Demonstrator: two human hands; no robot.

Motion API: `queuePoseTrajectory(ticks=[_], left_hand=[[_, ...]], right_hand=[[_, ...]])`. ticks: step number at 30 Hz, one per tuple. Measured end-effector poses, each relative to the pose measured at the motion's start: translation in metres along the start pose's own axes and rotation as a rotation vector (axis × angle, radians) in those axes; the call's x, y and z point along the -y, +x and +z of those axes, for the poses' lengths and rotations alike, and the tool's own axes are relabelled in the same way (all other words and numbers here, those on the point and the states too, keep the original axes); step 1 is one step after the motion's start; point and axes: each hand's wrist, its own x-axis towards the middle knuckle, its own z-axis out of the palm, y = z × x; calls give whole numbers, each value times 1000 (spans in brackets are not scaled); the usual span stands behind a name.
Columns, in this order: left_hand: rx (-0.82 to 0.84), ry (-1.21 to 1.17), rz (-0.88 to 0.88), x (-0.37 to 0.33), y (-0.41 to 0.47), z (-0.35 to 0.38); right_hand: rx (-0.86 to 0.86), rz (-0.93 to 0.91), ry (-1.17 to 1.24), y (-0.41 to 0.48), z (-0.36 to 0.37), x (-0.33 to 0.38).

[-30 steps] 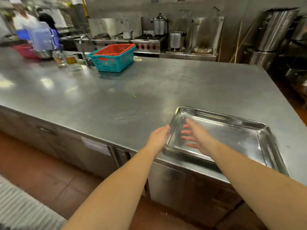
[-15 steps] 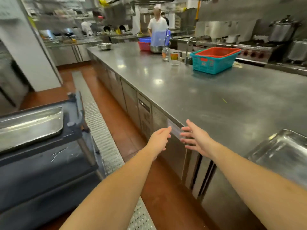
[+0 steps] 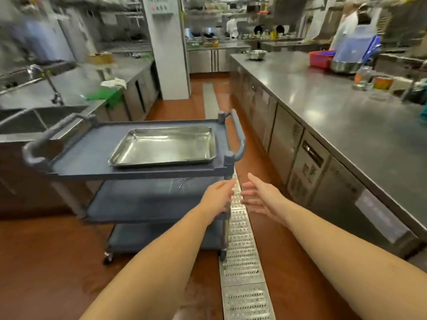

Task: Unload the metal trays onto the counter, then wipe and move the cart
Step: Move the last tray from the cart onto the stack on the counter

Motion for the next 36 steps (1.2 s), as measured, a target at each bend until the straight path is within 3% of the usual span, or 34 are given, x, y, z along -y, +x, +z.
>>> queuePoseTrajectory(ticks=[9, 22, 28, 36], left_hand=[[-126, -29, -73, 32, 28, -125], [-414, 14, -113, 22, 129, -223], [-512, 2, -133, 15, 180, -246], [-486, 52, -162, 26, 220, -263]], right_hand=[[135, 6, -139, 60, 115, 21], [150, -101, -266, 214, 172, 69], [252, -174, -417, 264, 190, 86], [316, -3, -304, 287, 224, 90]])
